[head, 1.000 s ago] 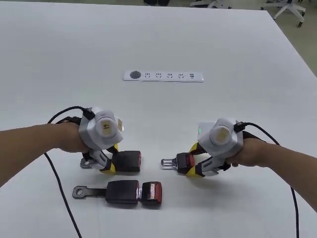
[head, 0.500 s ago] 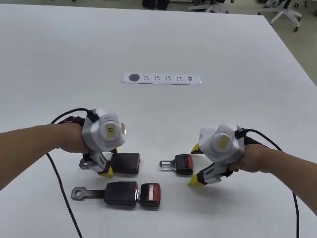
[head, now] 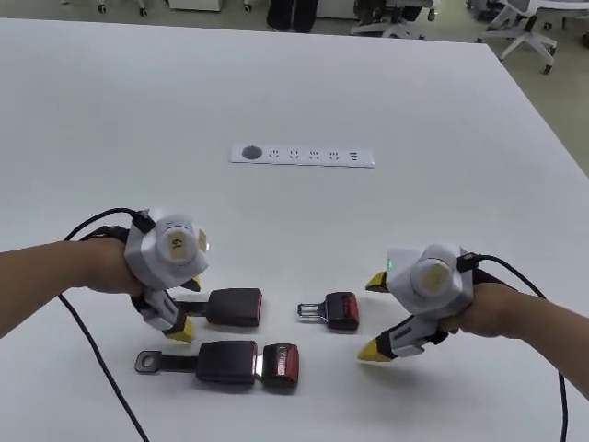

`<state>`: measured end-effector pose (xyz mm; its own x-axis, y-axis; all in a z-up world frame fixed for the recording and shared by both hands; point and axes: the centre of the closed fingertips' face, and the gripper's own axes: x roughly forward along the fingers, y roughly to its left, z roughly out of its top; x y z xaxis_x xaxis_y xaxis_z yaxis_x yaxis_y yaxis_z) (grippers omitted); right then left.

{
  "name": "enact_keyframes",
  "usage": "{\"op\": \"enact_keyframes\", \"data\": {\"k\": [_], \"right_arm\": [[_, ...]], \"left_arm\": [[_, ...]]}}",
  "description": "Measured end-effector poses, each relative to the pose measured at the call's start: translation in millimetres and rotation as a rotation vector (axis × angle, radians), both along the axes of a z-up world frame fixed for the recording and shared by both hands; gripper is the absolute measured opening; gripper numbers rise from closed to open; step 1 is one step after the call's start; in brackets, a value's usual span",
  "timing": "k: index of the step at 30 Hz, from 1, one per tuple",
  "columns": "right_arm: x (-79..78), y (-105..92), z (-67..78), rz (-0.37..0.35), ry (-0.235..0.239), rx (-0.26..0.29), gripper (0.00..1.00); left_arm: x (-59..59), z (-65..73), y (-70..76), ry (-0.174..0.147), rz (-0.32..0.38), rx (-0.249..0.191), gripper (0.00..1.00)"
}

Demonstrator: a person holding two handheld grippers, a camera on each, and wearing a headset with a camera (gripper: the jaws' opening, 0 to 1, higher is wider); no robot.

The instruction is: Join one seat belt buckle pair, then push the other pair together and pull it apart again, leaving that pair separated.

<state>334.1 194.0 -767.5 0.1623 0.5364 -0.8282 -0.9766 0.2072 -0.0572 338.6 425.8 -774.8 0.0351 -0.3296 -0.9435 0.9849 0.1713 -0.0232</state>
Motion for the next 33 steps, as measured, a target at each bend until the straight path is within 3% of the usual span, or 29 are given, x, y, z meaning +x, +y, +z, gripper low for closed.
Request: {"op": "enact_keyframes", "data": {"k": [5, 10, 15, 18, 21, 22, 24, 26, 29, 33], "right_arm": [[-5.3, -4.4, 1.2, -0.014, -0.004, 0.009, 0.66], [-11.4, -7.4, 5.3, -0.032, -0.011, 0.029, 0.68], [-13.1, -7.3, 13.2, -0.097, -0.028, 0.089, 0.71], [-14.7, -6.9, 18.3, -0.138, -0.037, 0.137, 0.74], [-18.2, -7.5, 19.7, -0.168, -0.053, 0.162, 0.78], [-19.0, -5.7, 19.8, -0.186, -0.057, 0.191, 0.79], [-22.3, -6.9, 22.5, -0.203, -0.066, 0.197, 0.81], [-24.6, -5.6, 21.5, -0.213, -0.073, 0.210, 0.82], [-30.9, 1.1, 26.1, -0.237, -0.087, 0.247, 0.86], [-33.9, 6.4, 25.9, -0.272, -0.101, 0.285, 0.92]], "left_arm": [[-1.7, 1.5, 12.8, 0.006, 0.076, -0.056, 0.54], [-9.9, 7.6, 16.1, 0.007, 0.141, -0.122, 0.60], [-16.7, 13.7, 22.3, -0.006, 0.206, -0.184, 0.67], [-19.6, 22.6, 20.2, -0.043, 0.253, -0.261, 0.72], [-23.9, 22.2, 24.1, -0.058, 0.293, -0.303, 0.74], [-25.7, 23.1, 25.2, -0.067, 0.318, -0.341, 0.75], [-29.7, 24.6, 26.0, -0.082, 0.360, -0.392, 0.79], [-33.9, 23.6, 30.0, -0.099, 0.381, -0.416, 0.83], [-41.0, 26.6, 26.5, -0.121, 0.441, -0.495, 0.89], [-50.8, 22.5, 29.3, -0.152, 0.475, -0.553, 0.95]]}}
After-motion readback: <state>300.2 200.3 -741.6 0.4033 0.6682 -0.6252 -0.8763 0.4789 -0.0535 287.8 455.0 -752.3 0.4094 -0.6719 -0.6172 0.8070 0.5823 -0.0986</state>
